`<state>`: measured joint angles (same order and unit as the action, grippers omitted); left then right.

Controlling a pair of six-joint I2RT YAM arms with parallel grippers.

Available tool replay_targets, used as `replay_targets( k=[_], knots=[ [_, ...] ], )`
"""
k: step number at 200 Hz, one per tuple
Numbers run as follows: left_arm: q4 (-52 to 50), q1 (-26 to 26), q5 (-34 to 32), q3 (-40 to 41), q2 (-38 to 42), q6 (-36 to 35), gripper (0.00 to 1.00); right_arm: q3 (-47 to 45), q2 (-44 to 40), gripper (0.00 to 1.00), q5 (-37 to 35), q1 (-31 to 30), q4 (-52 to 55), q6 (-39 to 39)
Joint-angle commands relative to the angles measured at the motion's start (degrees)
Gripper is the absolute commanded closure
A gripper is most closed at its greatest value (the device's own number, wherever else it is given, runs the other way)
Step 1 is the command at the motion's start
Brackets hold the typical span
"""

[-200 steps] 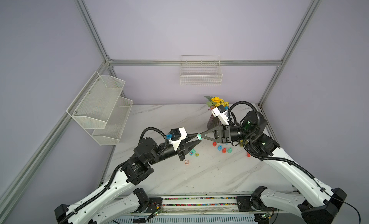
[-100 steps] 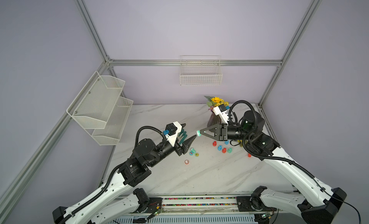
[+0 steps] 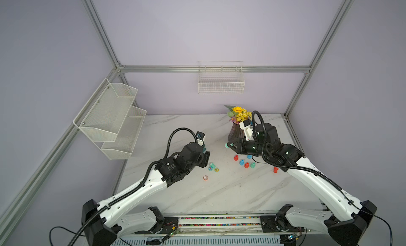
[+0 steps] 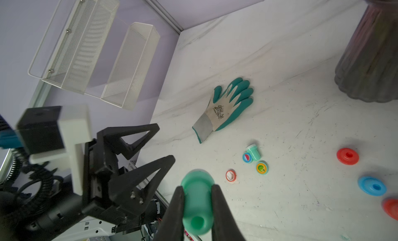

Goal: Close the stamp cap
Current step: Pick up the cover from the center of the board.

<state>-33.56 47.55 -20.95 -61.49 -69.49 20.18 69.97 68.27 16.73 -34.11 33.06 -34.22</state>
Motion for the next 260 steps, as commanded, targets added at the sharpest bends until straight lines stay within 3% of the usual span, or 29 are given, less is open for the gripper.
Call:
replay_targets(
  k=[1,29,54,83,136,174,260],
  knots=[
    [-10.5,-0.7,2.9,-4.5,-6.3,6.8,0.29,-0.8,0.0,1.00,-3.0,0.3,2.2,1.9],
    [-11.7,-1.8,9.0,-6.6,-14.4,6.8,0.29,-1.3,0.4,1.00,-5.7,0.4,4.2,2.9],
    [-12.1,-2.8,10.4,-9.0,-19.6,6.6,0.30,-1.4,0.7,1.00,-8.7,0.6,6.5,4.4],
    [-13.2,-4.4,12.6,-12.4,-26.1,5.7,0.45,-2.7,-0.3,1.00,-10.0,1.1,6.9,5.1],
    [-16.7,-5.7,18.7,-20.4,-38.2,3.1,0.57,-3.8,-1.1,1.00,-10.0,2.0,7.1,5.4],
    [-17.8,-5.7,17.4,-20.7,-40.6,2.2,0.61,-4.2,-1.1,1.00,-9.7,2.3,6.9,5.4],
    [-15.3,-5.6,19.5,-19.9,-43.0,1.1,0.60,-3.5,0.1,1.00,-8.4,2.7,6.9,5.4]
  ],
)
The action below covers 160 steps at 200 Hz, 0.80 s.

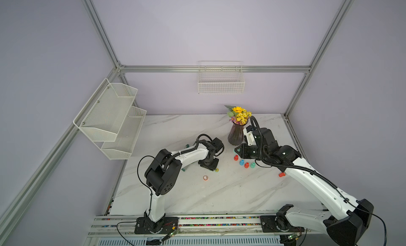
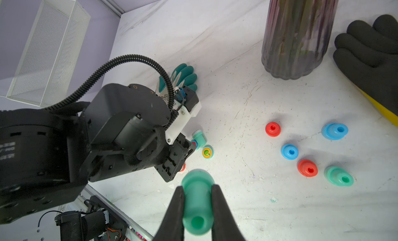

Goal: Close the stamp cap
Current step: Pick up the cover from the center of the board.

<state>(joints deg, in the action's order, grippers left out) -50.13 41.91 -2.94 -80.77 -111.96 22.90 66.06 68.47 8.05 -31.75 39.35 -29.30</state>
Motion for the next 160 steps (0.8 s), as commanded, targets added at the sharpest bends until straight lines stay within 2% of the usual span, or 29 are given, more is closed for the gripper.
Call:
replay_targets(
  k=[1,85,128,160],
  knots=[
    [1.3,0.0,1.6,-0.7,-0.6,-1.6,0.60,0.5,-0.1,1.00,0.3,0.4,0.6,0.5],
    [3.9,0.0,1.1,0.1,-2.3,-1.9,0.63,0.5,0.0,1.00,0.7,0.4,0.6,0.6],
    [3.9,0.0,0.6,0.5,-2.9,-1.8,0.67,0.6,0.4,1.00,1.2,0.6,0.6,0.8],
    [3.1,0.0,0.2,0.7,-2.5,-1.7,0.66,0.5,0.2,1.00,1.4,0.6,0.6,0.8]
  ],
)
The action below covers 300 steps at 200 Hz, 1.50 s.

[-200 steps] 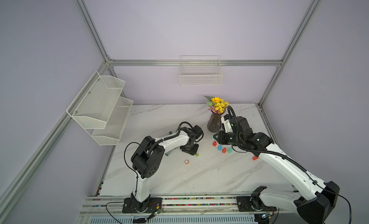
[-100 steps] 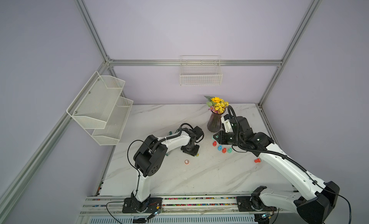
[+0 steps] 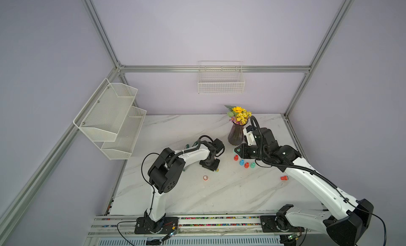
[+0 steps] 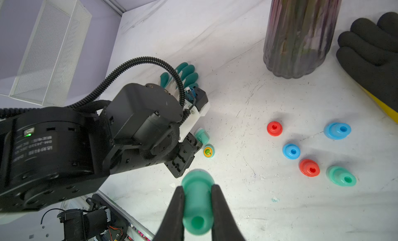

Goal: Close the stamp cap
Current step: Pick up the cover from the center of the board.

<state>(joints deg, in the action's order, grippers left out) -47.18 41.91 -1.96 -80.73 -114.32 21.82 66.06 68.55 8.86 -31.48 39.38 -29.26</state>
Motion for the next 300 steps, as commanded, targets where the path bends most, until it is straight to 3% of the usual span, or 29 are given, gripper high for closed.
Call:
replay_targets(
  k=[1,124,227,259,300],
  knots=[
    [0.1,0.0,-0.8,0.6,-0.2,-0.6,0.66,0.5,0.1,1.00,0.6,0.4,0.6,0.7],
    [-1.0,0.1,0.4,0.3,0.6,-0.6,0.63,0.5,0.3,1.00,1.0,0.4,0.6,0.3],
    [-2.1,0.1,-0.9,0.0,2.1,-0.8,0.74,0.9,0.1,1.00,1.0,0.4,0.6,0.4],
    [-2.3,0.1,-1.9,-0.1,6.9,-0.6,0.74,1.3,-0.9,1.00,0.1,0.5,0.5,0.7],
    [-1.3,0.8,-0.9,-1.7,18.7,-1.7,0.77,1.5,-5.3,1.00,-0.4,0.5,-1.6,2.2]
  ],
)
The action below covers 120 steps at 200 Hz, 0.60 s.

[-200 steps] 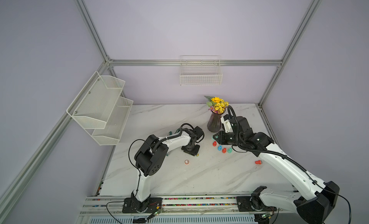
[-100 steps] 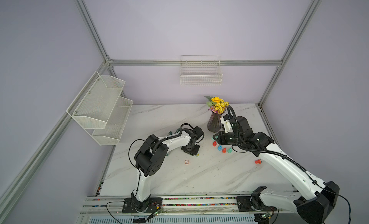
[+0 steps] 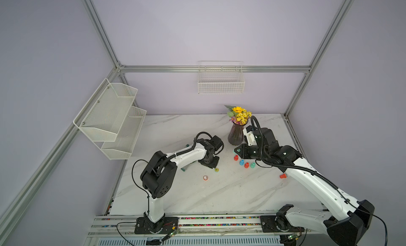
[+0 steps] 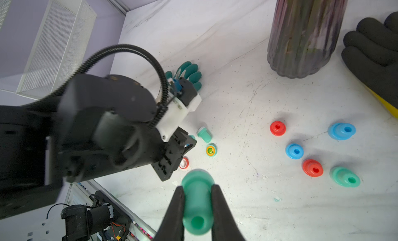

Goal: Close the stamp cap
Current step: Pick up the cover from the center of the board.

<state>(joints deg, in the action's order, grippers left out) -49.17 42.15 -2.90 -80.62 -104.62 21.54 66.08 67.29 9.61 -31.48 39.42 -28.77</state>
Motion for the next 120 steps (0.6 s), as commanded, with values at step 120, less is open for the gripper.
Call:
replay_targets(
  k=[120],
  knots=[
    [50.7,0.5,37.7,13.7,40.9,-4.5,0.79,-4.4,-23.7,1.00,8.7,0.5,-32.2,-0.5]
  ],
)
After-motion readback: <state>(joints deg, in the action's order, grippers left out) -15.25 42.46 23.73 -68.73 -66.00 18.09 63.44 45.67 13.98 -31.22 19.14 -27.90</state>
